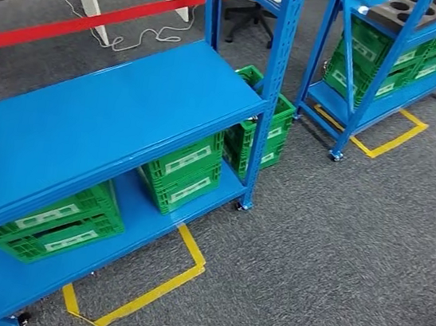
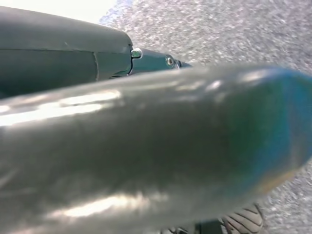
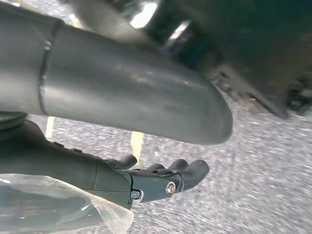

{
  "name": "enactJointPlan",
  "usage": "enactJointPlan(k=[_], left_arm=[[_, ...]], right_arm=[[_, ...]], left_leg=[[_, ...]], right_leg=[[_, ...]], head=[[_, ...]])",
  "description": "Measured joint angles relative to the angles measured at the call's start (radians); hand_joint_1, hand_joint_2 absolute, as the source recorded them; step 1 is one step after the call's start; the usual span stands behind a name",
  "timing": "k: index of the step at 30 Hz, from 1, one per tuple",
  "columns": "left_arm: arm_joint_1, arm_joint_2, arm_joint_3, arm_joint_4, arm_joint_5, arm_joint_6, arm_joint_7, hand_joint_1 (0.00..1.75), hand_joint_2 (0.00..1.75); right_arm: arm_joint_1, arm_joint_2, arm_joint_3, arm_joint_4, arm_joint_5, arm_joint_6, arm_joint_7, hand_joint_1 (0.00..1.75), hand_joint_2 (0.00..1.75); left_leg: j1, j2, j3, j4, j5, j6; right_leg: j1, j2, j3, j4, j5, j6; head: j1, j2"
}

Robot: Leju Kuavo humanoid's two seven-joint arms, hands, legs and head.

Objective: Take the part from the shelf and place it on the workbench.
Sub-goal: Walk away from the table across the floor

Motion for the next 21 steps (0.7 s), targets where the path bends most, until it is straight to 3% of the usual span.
enactJointPlan(k=[2, 4, 5, 6, 8, 10, 12, 13, 15, 17, 18, 19, 20, 21], left_arm=[[-0.004, 0.001, -0.014, 0.000, -0.019, 0.002, -0.004, 0.00, 0.00], [-0.007, 0.002, -0.028, 0.000, -0.033, 0.005, -0.016, 0.00, 0.00], [-0.007, 0.003, -0.033, 0.000, -0.039, 0.007, -0.023, 0.00, 0.00], [-0.007, 0.004, -0.039, 0.000, -0.043, 0.009, -0.028, 0.00, 0.00], [-0.009, 0.007, -0.048, 0.000, -0.048, 0.013, -0.034, 0.00, 0.00], [-0.015, 0.009, -0.054, 0.000, -0.050, 0.014, -0.037, 0.00, 0.00], [-0.015, 0.009, -0.062, 0.000, -0.058, 0.015, -0.042, 0.00, 0.00], [-0.012, 0.008, -0.067, 0.000, -0.065, 0.014, -0.045, 0.00, 0.00], [-0.011, 0.007, -0.079, 0.000, -0.082, 0.010, -0.046, 0.00, 0.00], [-0.016, 0.007, -0.093, 0.000, -0.101, -0.001, -0.044, 0.00, 0.00], [-0.018, 0.006, -0.100, 0.001, -0.108, -0.011, -0.042, 0.00, 0.00], [-0.018, 0.005, -0.107, 0.001, -0.114, -0.020, -0.040, 0.00, 0.00], [-0.018, 0.004, -0.112, 0.001, -0.118, -0.028, -0.036, 0.00, 0.00], [-0.019, 0.002, -0.118, 0.001, -0.121, -0.034, -0.032, 0.00, 0.00]], right_arm=[[0.003, 0.006, -0.019, 0.000, -0.025, -0.012, -0.003, 0.00, 0.00], [0.004, 0.010, -0.041, 0.000, -0.050, -0.021, -0.006, 0.00, 0.00], [0.003, 0.012, -0.052, 0.000, -0.059, -0.024, -0.008, 0.00, 0.00], [0.001, 0.014, -0.062, 0.000, -0.066, -0.027, -0.009, 0.00, 0.00], [-0.001, 0.021, -0.077, 0.000, -0.072, -0.030, -0.011, 0.00, 0.00], [-0.001, 0.026, -0.087, 0.000, -0.073, -0.033, -0.011, 0.00, 0.00], [-0.003, 0.030, -0.094, 0.000, -0.074, -0.035, -0.011, 0.00, 0.00], [-0.004, 0.032, -0.098, 0.000, -0.076, -0.036, -0.012, 0.00, 0.00], [-0.008, 0.036, -0.107, 0.000, -0.087, -0.040, -0.016, 0.00, 0.00], [-0.009, 0.038, -0.119, 0.000, -0.098, -0.046, -0.017, 0.00, 0.00], [-0.007, 0.039, -0.125, 0.000, -0.101, -0.050, -0.014, 0.00, 0.00], [-0.006, 0.039, -0.129, 0.000, -0.103, -0.055, -0.012, 0.00, 0.00], [-0.005, 0.039, -0.134, 0.000, -0.103, -0.059, -0.010, 0.00, 0.00], [-0.004, 0.039, -0.137, 0.000, -0.104, -0.062, -0.011, 0.00, 0.00]], left_leg=[[-0.001, 0.057, -0.056, 0.127, -0.066, -0.006], [0.000, 0.073, -0.095, 0.217, -0.094, -0.007], [0.000, 0.076, -0.090, 0.211, -0.081, -0.006], [-0.001, 0.082, -0.064, 0.166, -0.050, -0.001], [-0.011, 0.124, 0.008, 0.029, 0.009, 0.014], [-0.022, 0.162, 0.045, -0.051, 0.024, 0.028], [-0.025, 0.151, 0.045, -0.064, 0.022, 0.035], [-0.022, 0.139, 0.046, -0.069, 0.025, 0.039], [-0.013, 0.116, 0.050, -0.080, 0.033, 0.050], [-0.009, 0.096, 0.048, -0.082, 0.037, 0.057], [-0.009, 0.086, 0.047, -0.082, 0.037, 0.058], [-0.009, 0.078, 0.047, -0.082, 0.037, 0.058], [-0.008, 0.071, 0.048, -0.081, 0.037, 0.058], [-0.007, 0.065, 0.050, -0.080, 0.036, 0.056]], right_leg=[[0.005, -0.033, 0.002, -0.001, -0.001, -0.008], [0.009, -0.065, 0.002, -0.001, -0.004, -0.011], [0.010, -0.079, 0.003, -0.001, -0.005, -0.012], [0.012, -0.091, 0.006, -0.001, -0.007, -0.011], [0.018, -0.114, 0.012, 0.000, -0.013, -0.009], [0.024, -0.136, 0.015, 0.000, -0.019, -0.001], [0.027, -0.160, 0.019, -0.002, -0.022, 0.008], [0.026, -0.157, 0.022, -0.002, -0.026, 0.014], [0.023, -0.104, 0.006, 0.040, -0.058, 0.024], [0.017, -0.042, -0.057, 0.165, -0.119, 0.030], [0.016, -0.032, -0.095, 0.235, -0.143, 0.033], [0.015, -0.029, -0.123, 0.280, -0.150, 0.035], [0.014, -0.029, -0.135, 0.290, -0.137, 0.037], [0.012, -0.029, -0.127, 0.255, -0.102, 0.039]], head=[[-0.006, 0.000], [-0.006, 0.000], [-0.006, 0.000], [-0.006, 0.000], [-0.006, 0.000], [-0.005, 0.000], [-0.004, 0.000], [-0.003, 0.000], [0.002, 0.000], [0.008, 0.000], [0.009, 0.000], [0.009, 0.000], [0.009, 0.000], [0.009, 0.000]])
